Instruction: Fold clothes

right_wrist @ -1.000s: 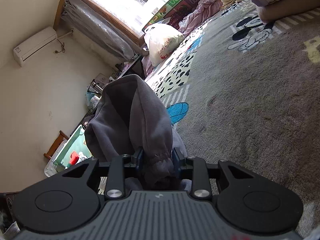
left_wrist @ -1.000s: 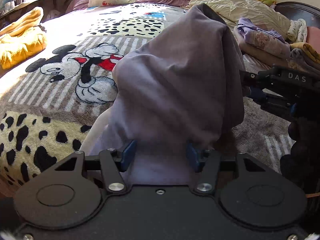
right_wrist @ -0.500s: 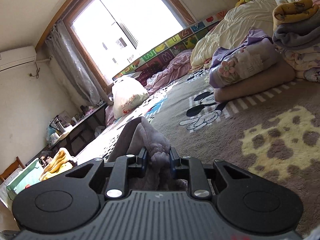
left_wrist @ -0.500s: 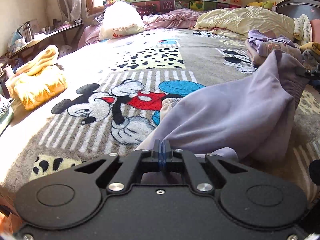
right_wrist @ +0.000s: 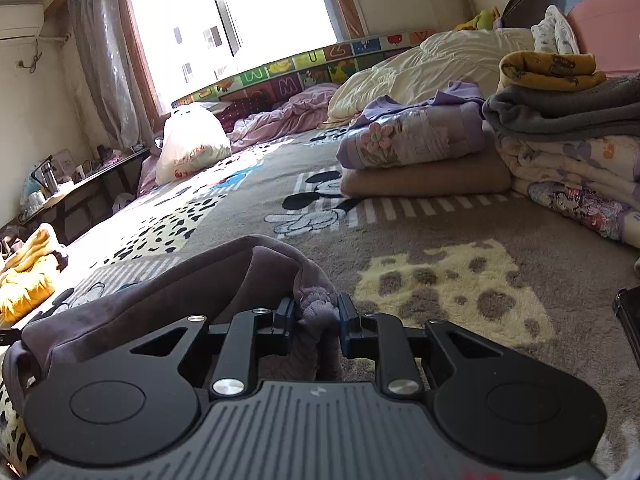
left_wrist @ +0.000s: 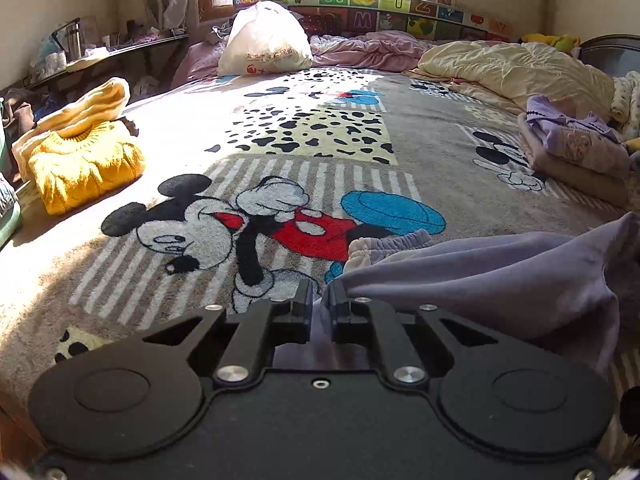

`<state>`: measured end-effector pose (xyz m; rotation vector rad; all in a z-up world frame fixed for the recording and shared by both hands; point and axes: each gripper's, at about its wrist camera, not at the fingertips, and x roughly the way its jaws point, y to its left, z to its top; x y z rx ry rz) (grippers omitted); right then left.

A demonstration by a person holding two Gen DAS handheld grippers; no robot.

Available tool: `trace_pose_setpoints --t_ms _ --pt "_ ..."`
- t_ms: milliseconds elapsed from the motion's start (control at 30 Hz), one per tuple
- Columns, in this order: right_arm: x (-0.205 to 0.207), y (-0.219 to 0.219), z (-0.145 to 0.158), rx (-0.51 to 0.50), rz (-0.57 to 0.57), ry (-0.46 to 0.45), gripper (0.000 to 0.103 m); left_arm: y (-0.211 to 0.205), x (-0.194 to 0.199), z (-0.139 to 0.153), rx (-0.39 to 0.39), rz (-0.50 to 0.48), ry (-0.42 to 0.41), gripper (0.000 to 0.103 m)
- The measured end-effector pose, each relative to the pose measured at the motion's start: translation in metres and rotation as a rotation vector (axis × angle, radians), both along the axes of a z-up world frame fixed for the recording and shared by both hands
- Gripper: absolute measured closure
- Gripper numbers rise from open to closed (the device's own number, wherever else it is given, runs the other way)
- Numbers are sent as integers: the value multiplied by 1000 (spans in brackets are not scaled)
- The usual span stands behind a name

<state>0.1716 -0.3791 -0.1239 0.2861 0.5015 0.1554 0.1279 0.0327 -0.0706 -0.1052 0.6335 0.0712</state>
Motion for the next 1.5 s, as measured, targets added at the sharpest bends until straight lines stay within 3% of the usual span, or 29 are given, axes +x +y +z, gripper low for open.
trace_pose_setpoints --t_ms 100,133,267,433,533,600,633,767,800,833,900,1033,1167,1233,1367,1433,1500 --pt "-8 -18 0 112 22 8 76 20 -15 3 -150 28 -20 61" --pt "-12 -24 0 145 34 6 71 28 -17 5 -197 34 -29 58" --pt "-25 -48 0 298 45 -41 70 49 -9 10 -325 34 -27 57" --pt "-24 -64 -2 444 16 -101 62 43 21 3 -387 -35 36 54" --pt "-15 -57 -2 461 27 -116 48 23 42 -4 -403 -85 79 51" --pt "-4 -50 -1 463 55 -122 45 6 55 -10 -406 -122 114 49" --pt "1 -47 -1 462 70 -121 43 -2 60 -13 -393 -139 133 44" --pt "17 -29 -5 409 115 -74 40 -29 64 -23 -304 -195 191 43" --pt "20 -26 -6 385 139 -60 40 -34 61 -24 -267 -215 184 48" --pt "20 -21 -5 353 184 -47 40 -38 57 -24 -228 -235 174 61" --pt "16 -7 -1 264 278 -36 41 -42 48 -26 -151 -271 162 73" --pt "-5 26 6 67 446 -26 41 -39 26 -21 -68 -309 97 94" --pt "-33 65 8 -140 616 -33 41 -43 3 -8 36 -370 7 96" --pt "-49 82 6 -178 727 -5 41 -47 -8 -7 78 -412 -17 96" --pt "-80 122 -7 -314 911 86 42 -52 -26 -15 153 -499 -21 97" --pt "-95 135 -13 -389 936 90 40 -51 -33 -23 165 -530 -6 97" --pt "-103 130 -5 -341 937 89 41 -47 -41 -30 174 -553 9 97"
